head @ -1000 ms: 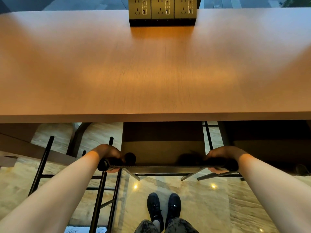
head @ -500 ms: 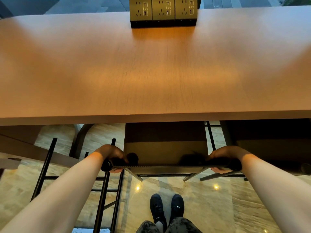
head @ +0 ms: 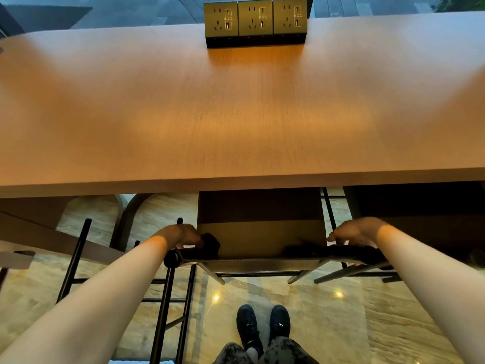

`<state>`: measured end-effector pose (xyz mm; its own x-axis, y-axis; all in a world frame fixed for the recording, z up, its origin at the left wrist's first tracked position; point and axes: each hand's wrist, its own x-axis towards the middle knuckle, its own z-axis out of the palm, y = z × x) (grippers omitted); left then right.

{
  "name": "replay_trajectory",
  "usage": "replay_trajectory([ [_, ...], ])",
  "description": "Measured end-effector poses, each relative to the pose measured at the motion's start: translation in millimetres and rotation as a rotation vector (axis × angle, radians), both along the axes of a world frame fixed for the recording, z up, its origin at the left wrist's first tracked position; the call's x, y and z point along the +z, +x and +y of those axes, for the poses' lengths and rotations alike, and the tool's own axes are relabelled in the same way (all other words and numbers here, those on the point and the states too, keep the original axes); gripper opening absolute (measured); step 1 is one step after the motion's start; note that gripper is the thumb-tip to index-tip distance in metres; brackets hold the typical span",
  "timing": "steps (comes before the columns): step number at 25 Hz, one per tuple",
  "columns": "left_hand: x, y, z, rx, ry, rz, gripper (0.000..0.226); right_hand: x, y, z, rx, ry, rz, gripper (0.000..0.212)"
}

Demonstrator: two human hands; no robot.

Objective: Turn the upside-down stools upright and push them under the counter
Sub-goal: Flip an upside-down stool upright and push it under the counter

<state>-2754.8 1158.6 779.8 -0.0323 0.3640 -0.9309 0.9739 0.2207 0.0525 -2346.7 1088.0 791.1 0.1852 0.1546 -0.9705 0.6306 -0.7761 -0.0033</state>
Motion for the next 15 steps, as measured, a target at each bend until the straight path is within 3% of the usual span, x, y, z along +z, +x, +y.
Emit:
replay_trajectory([
  [2, 16, 5, 5, -0.019, 0.056, -0.099, 0.049, 23, -10, 12, 0.15, 0.095, -0.025, 0.049],
  [10, 93, 17, -13, 0.11, 0.318, -0.57, 0.024, 97, -95, 12, 0.119, 0.51, 0.293, 0.043],
  [15, 138, 8, -60, 0.262, 0.487, -0.828, 0.033, 140, -141, -23, 0.134, 0.98, 0.426, 0.013],
])
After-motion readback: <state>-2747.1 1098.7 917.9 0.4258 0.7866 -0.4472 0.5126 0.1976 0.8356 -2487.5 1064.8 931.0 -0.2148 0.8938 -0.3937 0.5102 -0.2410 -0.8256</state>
